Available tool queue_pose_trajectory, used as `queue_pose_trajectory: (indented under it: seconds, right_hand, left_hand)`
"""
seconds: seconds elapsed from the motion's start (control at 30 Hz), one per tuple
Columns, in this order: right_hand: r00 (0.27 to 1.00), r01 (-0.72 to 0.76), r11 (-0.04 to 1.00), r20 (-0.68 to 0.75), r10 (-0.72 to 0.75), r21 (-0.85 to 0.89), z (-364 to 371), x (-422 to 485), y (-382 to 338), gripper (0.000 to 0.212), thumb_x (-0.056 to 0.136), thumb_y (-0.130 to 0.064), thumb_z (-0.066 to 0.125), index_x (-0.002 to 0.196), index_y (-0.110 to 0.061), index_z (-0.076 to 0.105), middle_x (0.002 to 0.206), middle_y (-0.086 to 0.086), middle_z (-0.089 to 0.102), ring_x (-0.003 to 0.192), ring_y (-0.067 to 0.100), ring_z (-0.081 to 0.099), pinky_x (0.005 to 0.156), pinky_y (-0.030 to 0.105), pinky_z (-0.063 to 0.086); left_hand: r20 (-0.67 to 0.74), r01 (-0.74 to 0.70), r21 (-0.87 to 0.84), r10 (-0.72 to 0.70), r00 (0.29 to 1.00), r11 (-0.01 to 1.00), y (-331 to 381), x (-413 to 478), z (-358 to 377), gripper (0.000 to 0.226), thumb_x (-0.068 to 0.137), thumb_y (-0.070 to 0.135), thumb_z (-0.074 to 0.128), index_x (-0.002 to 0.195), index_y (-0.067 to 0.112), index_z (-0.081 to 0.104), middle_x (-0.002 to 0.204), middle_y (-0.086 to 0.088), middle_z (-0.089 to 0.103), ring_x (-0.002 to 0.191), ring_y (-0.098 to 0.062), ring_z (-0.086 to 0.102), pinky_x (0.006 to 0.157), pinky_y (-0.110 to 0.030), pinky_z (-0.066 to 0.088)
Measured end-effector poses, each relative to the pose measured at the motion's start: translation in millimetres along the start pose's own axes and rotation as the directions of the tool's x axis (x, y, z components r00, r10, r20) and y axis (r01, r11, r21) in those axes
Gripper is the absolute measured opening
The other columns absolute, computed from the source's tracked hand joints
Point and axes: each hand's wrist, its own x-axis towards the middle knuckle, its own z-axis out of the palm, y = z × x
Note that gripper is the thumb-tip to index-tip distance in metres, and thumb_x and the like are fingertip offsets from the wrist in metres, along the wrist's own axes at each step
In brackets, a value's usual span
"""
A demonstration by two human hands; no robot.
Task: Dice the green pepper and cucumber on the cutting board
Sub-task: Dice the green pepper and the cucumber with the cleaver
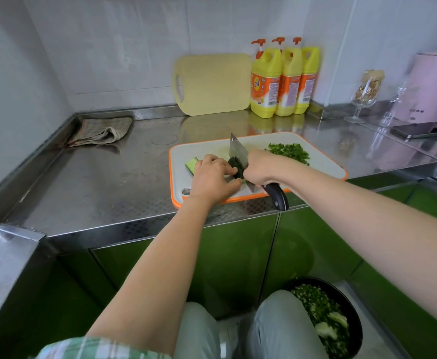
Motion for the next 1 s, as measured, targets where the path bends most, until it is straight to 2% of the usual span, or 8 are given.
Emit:
queue_pose_trajectory:
  seconds: [0.13, 0.37, 0.47, 0.57, 0.63, 0.73, 0.9, 1.0]
  right_hand:
    - [0.999, 0.003, 1.0, -0.054, -0.001, 0.031, 5.8, 5.4, -1.7, 0.029, 0.092, -0.003, 0.044, 0.063, -0.006, 0.043, 0.059, 0.009, 0.042, 0.05, 0.018, 0.039, 0.045, 0.024, 0.029]
    - [0.986, -0.034, 0.929, -0.141, 0.092, 0.367, 15.6, 22.5, 17.7, 0.017, 0.09, -0.001, 0.042, 0.073, -0.005, 0.043, 0.065, 0.013, 0.047, 0.054, 0.027, 0.05, 0.054, 0.029, 0.043]
    - [0.982, -0.02, 0.904, -0.162, 0.098, 0.427, 15.5, 20.8, 27.3, 0.02, 0.089, 0.0, 0.04, 0.069, -0.006, 0.039, 0.065, 0.013, 0.045, 0.051, 0.026, 0.048, 0.05, 0.026, 0.04]
    - [0.987, 0.004, 0.873, -0.142, 0.075, 0.487, 4.0, 12.7, 32.0, 0.011, 0.092, 0.001, 0.038, 0.083, -0.002, 0.044, 0.071, 0.017, 0.049, 0.051, 0.028, 0.049, 0.051, 0.03, 0.046]
    - [0.991, 0.011, 0.881, -0.122, 0.053, 0.472, -4.5, 5.9, 31.1, 0.01, 0.092, 0.001, 0.038, 0.095, 0.001, 0.047, 0.079, 0.022, 0.054, 0.05, 0.028, 0.05, 0.054, 0.033, 0.048]
    - [0.997, -0.002, 0.921, -0.074, 0.034, 0.39, -9.3, -0.7, 25.5, 0.012, 0.092, 0.0, 0.037, 0.098, 0.002, 0.047, 0.081, 0.024, 0.055, 0.05, 0.027, 0.051, 0.05, 0.029, 0.045]
    - [0.999, -0.012, 0.96, -0.044, 0.025, 0.28, -5.8, -4.3, 16.8, 0.016, 0.091, -0.001, 0.037, 0.08, -0.001, 0.048, 0.066, 0.019, 0.053, 0.053, 0.029, 0.052, 0.054, 0.03, 0.043]
    - [0.999, -0.021, 0.964, -0.038, 0.032, 0.264, -7.2, -5.3, 15.3, 0.019, 0.091, 0.0, 0.037, 0.075, -0.002, 0.048, 0.065, 0.018, 0.053, 0.051, 0.028, 0.052, 0.054, 0.029, 0.044]
  left_hand:
    - [-0.007, -0.006, -0.002, 0.006, 1.0, 1.0, -1.0, -0.5, -0.2, 0.032, 0.084, 0.049, 0.061, 0.104, 0.029, 0.075, 0.107, 0.012, 0.068, 0.111, -0.018, 0.041, 0.076, -0.028, 0.016]
    - [-0.002, 0.012, -0.058, -0.012, 1.0, 0.998, 1.4, -2.2, -4.6, 0.035, 0.083, 0.044, 0.065, 0.112, 0.026, 0.073, 0.112, 0.008, 0.069, 0.114, -0.02, 0.041, 0.085, -0.03, 0.022]
    - [-0.005, 0.025, -0.072, -0.025, 1.0, 0.997, 2.9, -3.4, -6.8, 0.035, 0.082, 0.042, 0.066, 0.112, 0.024, 0.072, 0.11, 0.005, 0.069, 0.115, -0.02, 0.042, 0.087, -0.032, 0.024]
    - [-0.01, 0.047, -0.111, -0.049, 0.999, 0.993, 3.8, -4.7, -9.1, 0.036, 0.081, 0.04, 0.067, 0.112, 0.021, 0.072, 0.107, 0.001, 0.069, 0.116, -0.021, 0.042, 0.092, -0.033, 0.027]
    - [-0.012, 0.053, -0.119, -0.055, 0.998, 0.991, 4.7, -5.2, -9.6, 0.035, 0.081, 0.039, 0.068, 0.11, 0.019, 0.072, 0.105, -0.002, 0.069, 0.117, -0.021, 0.042, 0.094, -0.034, 0.029]
    - [-0.007, 0.053, -0.131, -0.054, 0.999, 0.99, 5.1, -5.8, -9.9, 0.035, 0.082, 0.038, 0.068, 0.11, 0.017, 0.072, 0.106, -0.002, 0.069, 0.118, -0.022, 0.042, 0.094, -0.035, 0.03]
    - [-0.004, 0.052, -0.131, -0.053, 0.999, 0.99, 3.1, -4.6, -7.7, 0.034, 0.081, 0.039, 0.069, 0.107, 0.018, 0.073, 0.105, 0.001, 0.07, 0.116, -0.02, 0.042, 0.091, -0.033, 0.029]
    - [0.001, 0.051, -0.125, -0.051, 0.999, 0.991, 2.3, -3.4, -6.5, 0.032, 0.082, 0.04, 0.068, 0.106, 0.019, 0.073, 0.105, 0.004, 0.07, 0.116, -0.019, 0.042, 0.091, -0.033, 0.028]
